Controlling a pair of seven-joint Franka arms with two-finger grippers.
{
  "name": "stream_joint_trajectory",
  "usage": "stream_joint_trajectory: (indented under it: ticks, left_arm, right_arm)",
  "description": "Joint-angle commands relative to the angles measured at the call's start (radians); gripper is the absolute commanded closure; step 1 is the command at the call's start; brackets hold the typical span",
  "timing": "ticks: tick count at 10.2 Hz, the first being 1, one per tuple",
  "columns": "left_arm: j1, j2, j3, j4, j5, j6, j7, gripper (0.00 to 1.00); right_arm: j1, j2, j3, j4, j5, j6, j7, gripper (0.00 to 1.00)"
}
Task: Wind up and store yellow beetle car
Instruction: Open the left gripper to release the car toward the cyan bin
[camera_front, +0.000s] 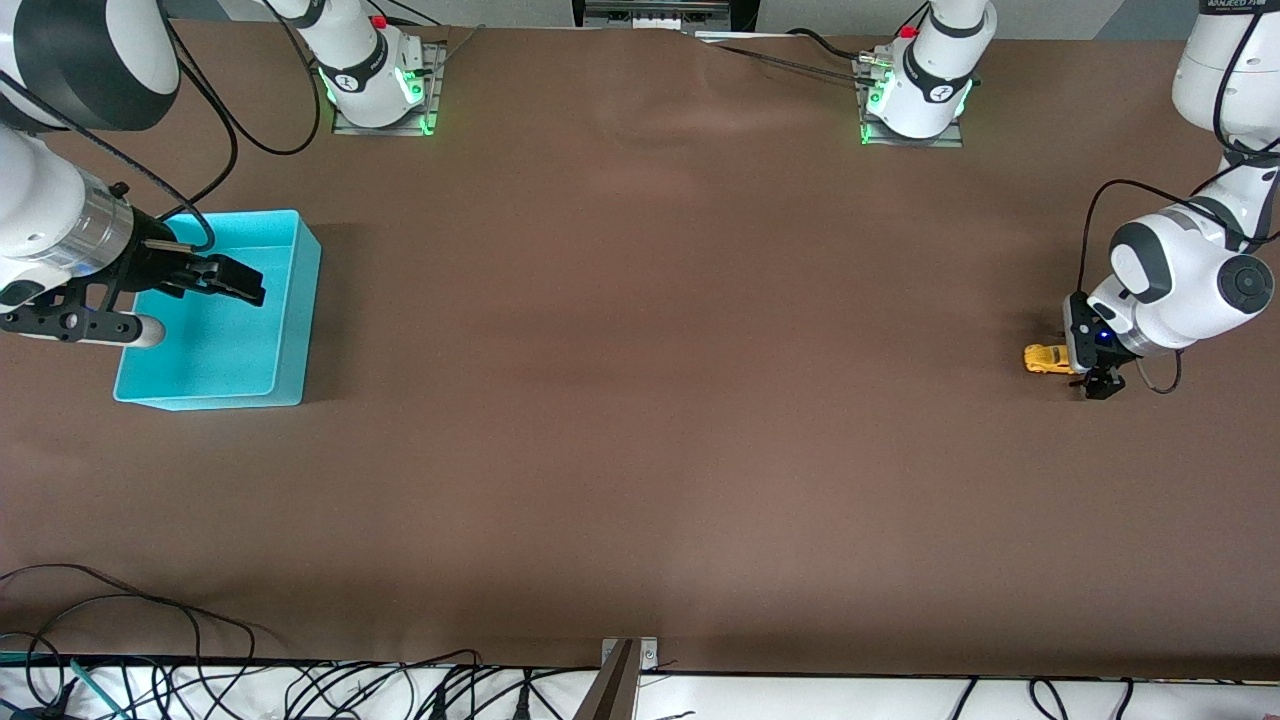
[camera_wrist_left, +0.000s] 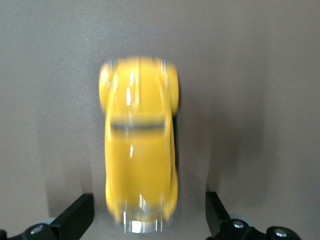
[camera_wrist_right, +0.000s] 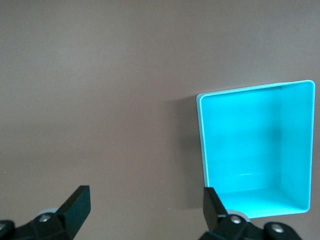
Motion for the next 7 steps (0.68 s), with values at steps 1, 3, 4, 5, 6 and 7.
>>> stream_joint_trajectory:
  ticks: [1, 3, 4, 5, 6, 7]
  left_arm:
    - [-0.003, 0.006, 0.003, 0.024, -0.026, -0.016, 0.005, 0.0]
    - [-0.003, -0.003, 0.003, 0.023, -0.026, -0.016, 0.001, 0.0]
    - [-0.002, -0.017, 0.003, 0.023, -0.026, -0.016, -0.017, 0.0]
    - [0.0, -0.029, 0.003, 0.018, -0.026, -0.016, -0.027, 0.0]
    - [0.0, -0.06, 0.001, 0.008, -0.026, -0.016, -0.031, 0.0]
    - [-0.003, -0.107, -0.002, -0.008, -0.024, -0.016, -0.03, 0.0]
  right_arm:
    - [0.0, -0.001, 0.0, 0.003, 0.006, -0.002, -0.011, 0.0]
    - [0.0, -0.001, 0.0, 0.003, 0.006, -0.002, -0.011, 0.0]
    - [0.0, 0.0, 0.0, 0.003, 0.006, -0.002, -0.011, 0.0]
    - [0.0, -0.001, 0.0, 0.001, 0.006, -0.002, -0.011, 0.0]
    - [0.0, 0.0, 0.0, 0.001, 0.006, -0.002, -0.011, 0.0]
    - [-0.001, 0.0, 0.0, 0.001, 0.006, -0.002, -0.013, 0.0]
